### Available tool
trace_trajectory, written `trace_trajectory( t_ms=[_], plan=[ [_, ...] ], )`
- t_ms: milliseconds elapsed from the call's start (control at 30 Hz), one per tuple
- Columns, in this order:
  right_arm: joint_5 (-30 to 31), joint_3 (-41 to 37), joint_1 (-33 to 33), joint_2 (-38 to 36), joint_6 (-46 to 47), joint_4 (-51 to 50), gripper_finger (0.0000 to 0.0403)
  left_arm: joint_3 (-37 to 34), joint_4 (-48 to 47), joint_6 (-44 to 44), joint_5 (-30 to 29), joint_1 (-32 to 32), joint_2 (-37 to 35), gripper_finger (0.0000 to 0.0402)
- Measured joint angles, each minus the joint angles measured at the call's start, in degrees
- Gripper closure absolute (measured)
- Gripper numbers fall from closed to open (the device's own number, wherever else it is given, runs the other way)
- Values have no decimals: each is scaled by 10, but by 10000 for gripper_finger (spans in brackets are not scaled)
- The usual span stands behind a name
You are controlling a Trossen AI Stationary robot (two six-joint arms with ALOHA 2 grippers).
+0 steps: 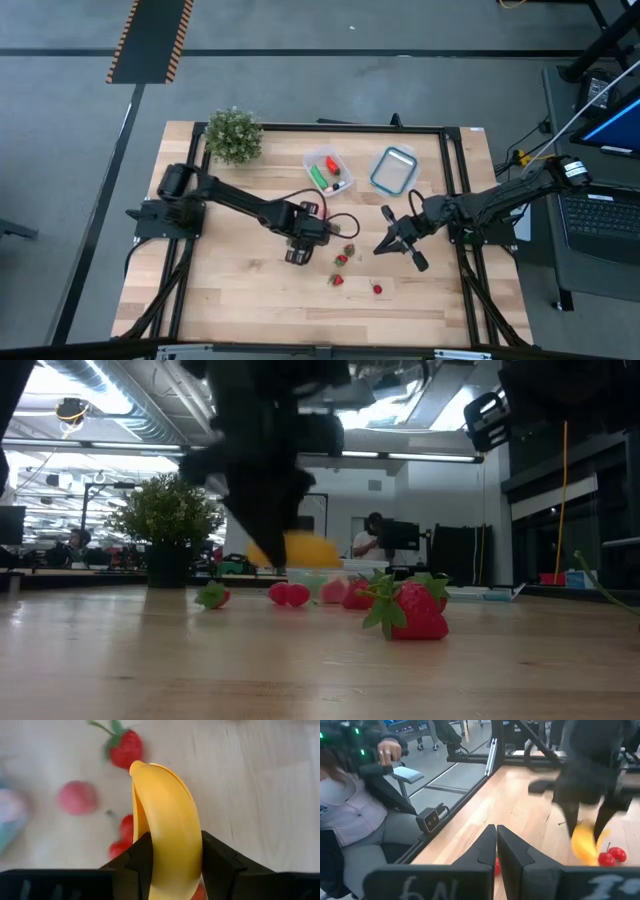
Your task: Pick and placing Produce into tupperware
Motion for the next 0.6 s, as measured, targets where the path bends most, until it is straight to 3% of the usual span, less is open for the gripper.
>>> trace_trajectory(
  t_ms=[600],
  plan=[
    [0, 0, 1, 16, 1, 0, 386, -7, -58, -49, -26, -47, -161, 280]
  ],
)
